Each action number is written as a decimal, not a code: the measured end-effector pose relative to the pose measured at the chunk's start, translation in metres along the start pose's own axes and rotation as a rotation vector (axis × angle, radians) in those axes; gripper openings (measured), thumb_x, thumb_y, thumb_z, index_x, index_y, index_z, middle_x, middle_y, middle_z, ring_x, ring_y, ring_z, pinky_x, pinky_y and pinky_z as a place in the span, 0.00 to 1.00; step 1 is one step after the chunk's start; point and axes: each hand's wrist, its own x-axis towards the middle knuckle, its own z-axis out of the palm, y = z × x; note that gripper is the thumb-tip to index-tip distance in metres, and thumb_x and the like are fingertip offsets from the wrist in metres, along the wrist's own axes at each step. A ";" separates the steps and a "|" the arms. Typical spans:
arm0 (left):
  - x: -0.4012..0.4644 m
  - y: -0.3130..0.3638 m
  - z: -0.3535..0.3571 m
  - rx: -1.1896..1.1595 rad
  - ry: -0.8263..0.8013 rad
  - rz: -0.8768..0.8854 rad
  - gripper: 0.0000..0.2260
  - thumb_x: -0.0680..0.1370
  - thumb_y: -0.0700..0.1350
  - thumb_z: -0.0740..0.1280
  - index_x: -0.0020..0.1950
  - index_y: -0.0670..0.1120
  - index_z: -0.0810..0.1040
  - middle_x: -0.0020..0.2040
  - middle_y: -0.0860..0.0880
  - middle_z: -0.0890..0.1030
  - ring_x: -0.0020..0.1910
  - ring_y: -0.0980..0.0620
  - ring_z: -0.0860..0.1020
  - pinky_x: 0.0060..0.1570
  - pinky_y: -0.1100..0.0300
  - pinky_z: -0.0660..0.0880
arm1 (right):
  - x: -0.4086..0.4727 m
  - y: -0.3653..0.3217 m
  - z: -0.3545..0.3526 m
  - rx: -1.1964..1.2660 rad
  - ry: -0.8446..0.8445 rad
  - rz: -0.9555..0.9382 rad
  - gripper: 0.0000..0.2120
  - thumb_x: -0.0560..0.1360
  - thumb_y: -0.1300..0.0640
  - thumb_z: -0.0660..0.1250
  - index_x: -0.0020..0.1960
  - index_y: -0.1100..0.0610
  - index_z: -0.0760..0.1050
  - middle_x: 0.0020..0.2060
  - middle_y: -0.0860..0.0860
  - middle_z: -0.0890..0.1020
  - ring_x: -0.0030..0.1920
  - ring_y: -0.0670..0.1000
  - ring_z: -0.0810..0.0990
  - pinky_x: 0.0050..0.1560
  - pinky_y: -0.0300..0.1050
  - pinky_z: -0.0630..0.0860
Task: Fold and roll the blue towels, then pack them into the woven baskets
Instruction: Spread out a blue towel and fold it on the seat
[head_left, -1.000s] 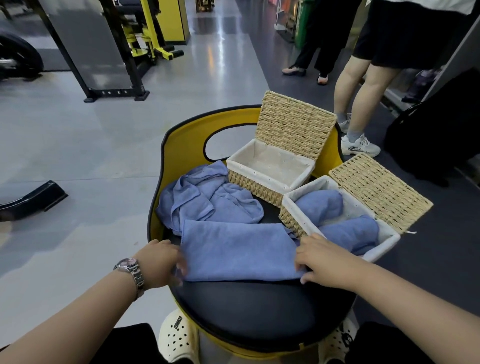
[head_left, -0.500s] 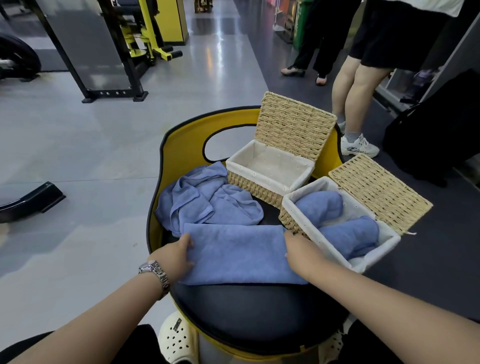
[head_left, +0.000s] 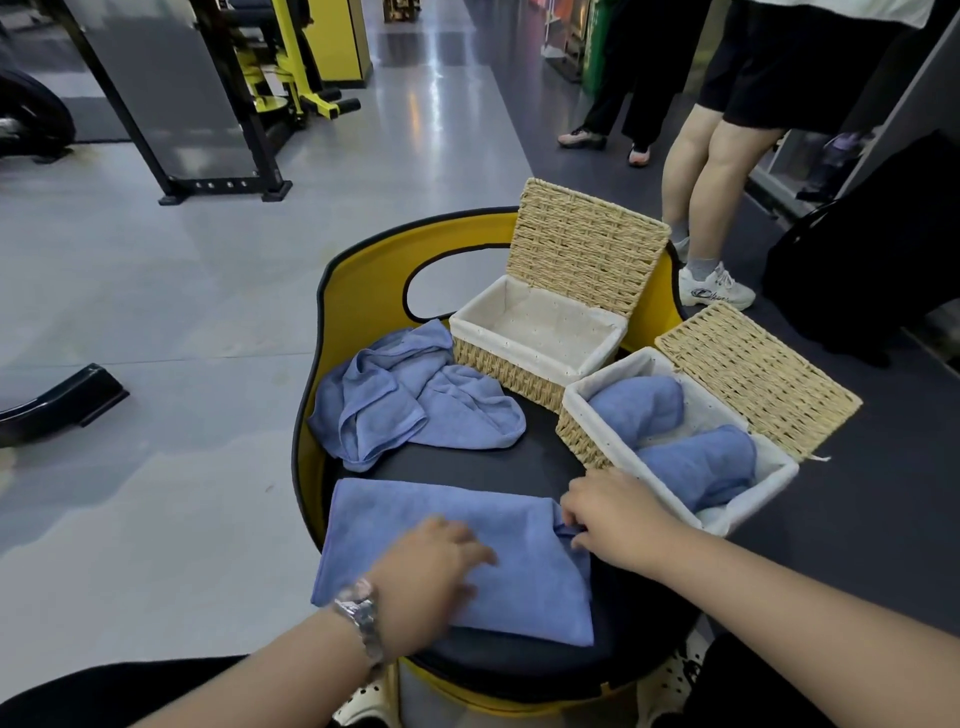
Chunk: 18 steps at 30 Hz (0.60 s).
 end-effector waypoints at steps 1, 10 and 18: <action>0.002 0.016 0.010 0.002 -0.012 0.095 0.18 0.77 0.50 0.62 0.68 0.57 0.68 0.66 0.54 0.71 0.62 0.50 0.68 0.61 0.54 0.68 | 0.001 -0.001 0.004 -0.056 0.030 -0.025 0.09 0.70 0.48 0.68 0.45 0.52 0.76 0.45 0.49 0.76 0.50 0.52 0.71 0.47 0.46 0.63; 0.011 0.048 0.059 0.234 -0.153 0.400 0.25 0.60 0.63 0.72 0.56 0.59 0.78 0.58 0.55 0.78 0.44 0.53 0.77 0.43 0.62 0.75 | 0.021 0.001 0.017 -0.310 0.177 -0.099 0.13 0.58 0.55 0.75 0.28 0.51 0.69 0.26 0.47 0.72 0.31 0.50 0.73 0.34 0.44 0.66; 0.008 0.050 0.054 0.221 -0.186 0.344 0.24 0.65 0.58 0.71 0.60 0.58 0.76 0.66 0.52 0.74 0.49 0.49 0.76 0.47 0.59 0.75 | 0.023 -0.003 0.007 -0.283 0.041 0.110 0.08 0.72 0.60 0.66 0.50 0.54 0.73 0.49 0.52 0.77 0.53 0.54 0.75 0.53 0.48 0.69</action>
